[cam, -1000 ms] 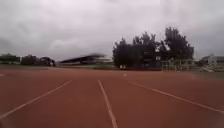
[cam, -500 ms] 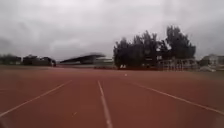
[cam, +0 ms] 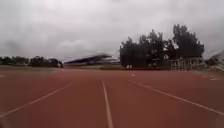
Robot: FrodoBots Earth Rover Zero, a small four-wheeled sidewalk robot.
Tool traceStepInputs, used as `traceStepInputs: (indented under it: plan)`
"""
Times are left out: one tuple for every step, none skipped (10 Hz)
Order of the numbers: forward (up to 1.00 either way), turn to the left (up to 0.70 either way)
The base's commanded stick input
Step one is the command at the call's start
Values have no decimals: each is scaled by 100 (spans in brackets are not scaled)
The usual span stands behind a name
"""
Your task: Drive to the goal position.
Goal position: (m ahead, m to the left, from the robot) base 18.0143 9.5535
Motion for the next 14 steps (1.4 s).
traceStepInputs:
  plan:
    - [70, 0]
    - [70, 0]
    - [70, 0]
    - [70, 0]
    - [70, 0]
    - [70, 0]
    - [70, 0]
    - [70, 0]
    - [70, 0]
    - [70, 0]
    - [70, 0]
    - [70, 0]
    - [70, 0]
    - [70, 0]
